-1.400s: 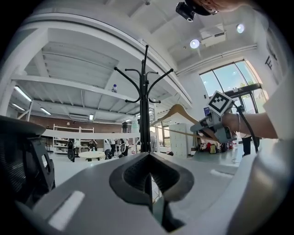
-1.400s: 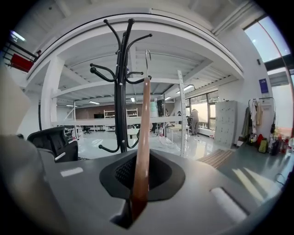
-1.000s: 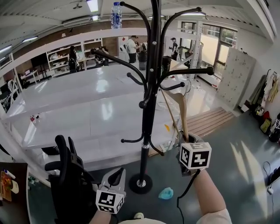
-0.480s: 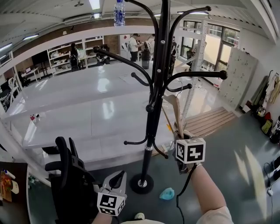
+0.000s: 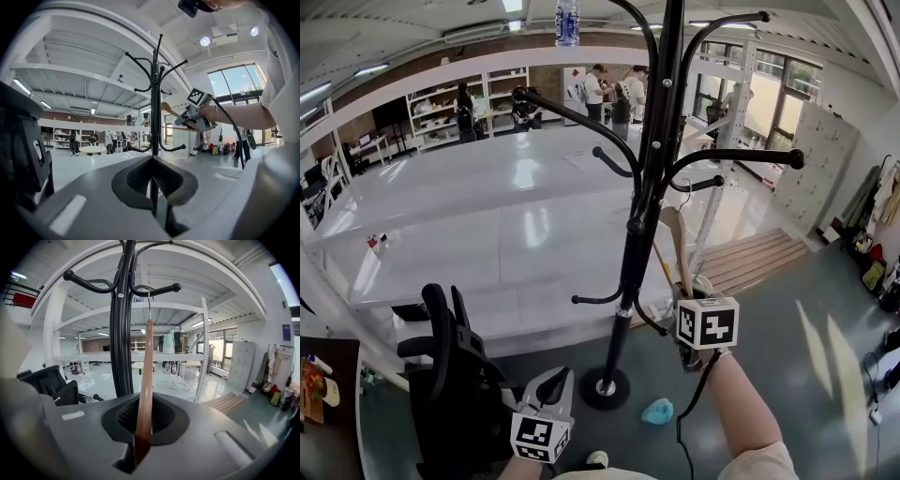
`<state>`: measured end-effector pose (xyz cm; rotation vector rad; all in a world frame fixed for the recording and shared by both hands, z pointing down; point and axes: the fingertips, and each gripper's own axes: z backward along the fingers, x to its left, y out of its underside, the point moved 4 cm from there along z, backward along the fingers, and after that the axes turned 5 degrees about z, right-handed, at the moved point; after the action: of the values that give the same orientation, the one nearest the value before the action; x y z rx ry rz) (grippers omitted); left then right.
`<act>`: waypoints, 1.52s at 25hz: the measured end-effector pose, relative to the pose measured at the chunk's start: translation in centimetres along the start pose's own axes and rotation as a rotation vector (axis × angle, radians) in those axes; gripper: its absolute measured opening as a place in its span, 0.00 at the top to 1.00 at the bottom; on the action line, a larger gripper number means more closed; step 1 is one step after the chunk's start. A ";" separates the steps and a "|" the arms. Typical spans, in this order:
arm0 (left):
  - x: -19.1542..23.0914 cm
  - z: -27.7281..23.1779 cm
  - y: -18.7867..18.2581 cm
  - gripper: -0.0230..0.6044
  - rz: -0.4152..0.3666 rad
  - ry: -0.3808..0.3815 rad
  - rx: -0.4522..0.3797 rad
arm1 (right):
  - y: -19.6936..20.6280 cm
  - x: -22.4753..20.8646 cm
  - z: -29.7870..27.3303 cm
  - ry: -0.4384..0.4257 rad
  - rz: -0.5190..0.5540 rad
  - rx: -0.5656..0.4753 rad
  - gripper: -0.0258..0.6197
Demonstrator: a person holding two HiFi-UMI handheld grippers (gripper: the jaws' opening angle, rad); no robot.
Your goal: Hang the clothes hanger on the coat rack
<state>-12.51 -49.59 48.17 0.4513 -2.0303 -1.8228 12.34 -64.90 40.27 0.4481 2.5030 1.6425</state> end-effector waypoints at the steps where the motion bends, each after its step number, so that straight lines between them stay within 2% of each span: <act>1: 0.0 0.0 0.0 0.96 0.006 0.001 0.001 | 0.1 0.0 0.0 -0.006 -0.002 -0.001 0.90; 6: -0.7 0.1 0.4 0.96 0.026 0.012 0.010 | 0.8 0.0 0.2 -0.020 -0.002 -0.015 0.90; 11: -1.7 0.6 0.7 0.96 0.032 0.011 0.015 | 1.5 0.4 0.8 -0.127 -0.123 -0.074 0.87; 12: -2.0 0.8 0.7 0.96 0.033 0.011 0.017 | 1.8 0.6 0.9 -0.143 -0.136 -0.087 0.84; 14: -2.4 1.2 0.8 0.96 0.032 0.008 0.018 | 2.2 0.7 1.6 -0.156 -0.138 -0.122 0.71; 18: -3.0 2.1 0.7 0.96 0.033 -0.005 0.013 | 1.3 0.5 4.3 -0.082 -0.045 -0.205 0.57; 20: -3.4 2.4 0.4 0.96 0.033 -0.009 0.004 | 0.7 0.4 6.0 -0.044 0.007 -0.238 0.57; 23: -4.4 3.0 -0.1 0.96 0.028 -0.008 -0.013 | 0.4 0.6 8.5 -0.030 0.037 -0.272 0.57; 26: -5.4 3.8 -0.4 0.96 0.023 -0.006 -0.029 | 0.9 1.3 11.2 -0.023 0.047 -0.307 0.58; 32: -9.2 6.3 -1.6 0.96 0.001 0.000 -0.060 | 4.6 1.9 18.4 0.053 0.046 -0.364 0.78; 34: -10.7 7.3 -1.7 0.96 -0.001 0.003 -0.064 | 6.7 2.1 20.2 0.073 0.039 -0.360 0.87; 38: -13.1 9.7 -1.1 0.96 0.000 -0.001 -0.067 | 11.2 3.2 22.9 0.072 0.036 -0.312 0.92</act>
<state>-5.68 -35.02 45.39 0.4313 -1.9628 -1.8856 17.16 -39.70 41.37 0.4060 2.2369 2.0508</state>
